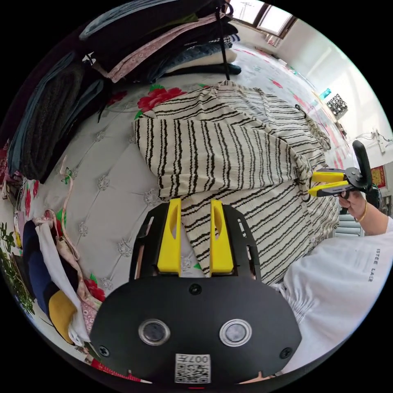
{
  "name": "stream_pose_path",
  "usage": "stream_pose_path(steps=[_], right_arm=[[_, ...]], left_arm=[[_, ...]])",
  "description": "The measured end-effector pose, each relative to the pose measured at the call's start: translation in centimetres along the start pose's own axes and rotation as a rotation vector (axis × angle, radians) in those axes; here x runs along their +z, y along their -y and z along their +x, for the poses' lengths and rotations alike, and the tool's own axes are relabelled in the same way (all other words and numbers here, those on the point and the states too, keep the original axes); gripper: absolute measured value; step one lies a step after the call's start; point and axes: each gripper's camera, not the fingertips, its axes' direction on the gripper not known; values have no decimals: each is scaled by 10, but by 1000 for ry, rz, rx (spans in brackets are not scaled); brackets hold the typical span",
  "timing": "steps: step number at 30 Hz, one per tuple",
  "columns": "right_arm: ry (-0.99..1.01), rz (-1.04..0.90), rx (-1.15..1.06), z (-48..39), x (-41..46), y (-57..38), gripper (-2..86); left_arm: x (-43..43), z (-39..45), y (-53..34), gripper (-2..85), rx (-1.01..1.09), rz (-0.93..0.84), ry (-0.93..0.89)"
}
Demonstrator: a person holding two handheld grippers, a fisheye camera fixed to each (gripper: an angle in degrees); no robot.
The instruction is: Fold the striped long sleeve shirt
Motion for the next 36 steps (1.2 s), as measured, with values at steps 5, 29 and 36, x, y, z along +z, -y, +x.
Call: stream_pose_path(steps=[5,29,36], right_arm=[[-64,-2,-50,8,-34,5,7],[192,173,292,108,-81,-27,38],[130,162,118,101,-118,-20,2]], left_arm=[[22,-1,6,74,-26,0,64],[47,-17,35,65,-18,-43,121],[49,-34,46,64,-18,-52,106]])
